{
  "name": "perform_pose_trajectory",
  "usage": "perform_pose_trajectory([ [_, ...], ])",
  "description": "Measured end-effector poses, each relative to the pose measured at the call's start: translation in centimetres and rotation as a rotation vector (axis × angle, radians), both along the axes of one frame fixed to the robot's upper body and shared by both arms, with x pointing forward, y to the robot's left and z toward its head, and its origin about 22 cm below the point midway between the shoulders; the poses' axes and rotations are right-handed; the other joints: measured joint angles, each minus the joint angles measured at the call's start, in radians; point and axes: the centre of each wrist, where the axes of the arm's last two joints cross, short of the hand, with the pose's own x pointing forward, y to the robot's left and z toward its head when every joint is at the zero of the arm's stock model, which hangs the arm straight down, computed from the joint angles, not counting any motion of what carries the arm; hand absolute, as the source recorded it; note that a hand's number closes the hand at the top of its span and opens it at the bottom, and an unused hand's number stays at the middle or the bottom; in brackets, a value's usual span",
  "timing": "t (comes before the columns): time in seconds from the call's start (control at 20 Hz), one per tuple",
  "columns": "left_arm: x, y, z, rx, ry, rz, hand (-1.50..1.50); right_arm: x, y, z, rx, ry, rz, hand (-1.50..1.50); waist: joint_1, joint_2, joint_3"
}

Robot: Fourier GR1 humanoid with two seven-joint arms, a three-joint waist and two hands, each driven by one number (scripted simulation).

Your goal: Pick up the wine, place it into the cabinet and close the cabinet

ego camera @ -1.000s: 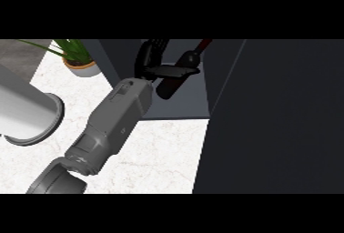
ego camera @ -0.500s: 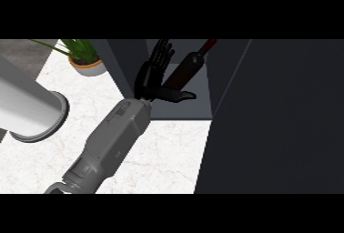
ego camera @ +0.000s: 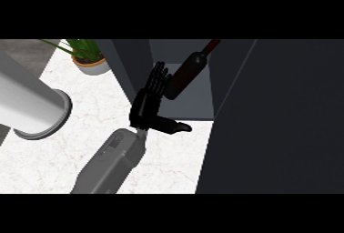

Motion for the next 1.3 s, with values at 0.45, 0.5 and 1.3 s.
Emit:
perform_pose_trajectory([
  [0.45, -6.2, 2.9, -0.5, -0.058, 0.023, 0.009, -1.50, -0.1, -0.3, -0.1, -0.037, 0.002, 0.007, -1.50, -0.009, 0.008, 0.000],
  [0.5, -6.6, 3.4, -0.4, -0.065, 0.025, 0.014, -1.50, -0.2, -0.4, -0.1, -0.050, 0.002, 0.016, -1.50, -0.012, 0.009, 0.000],
  [1.3, -11.0, 13.3, -0.2, -0.050, -0.050, 0.098, -1.50, -1.6, -0.2, -0.9, -0.193, 0.086, 0.409, 1.50, -0.008, 0.014, 0.000],
])
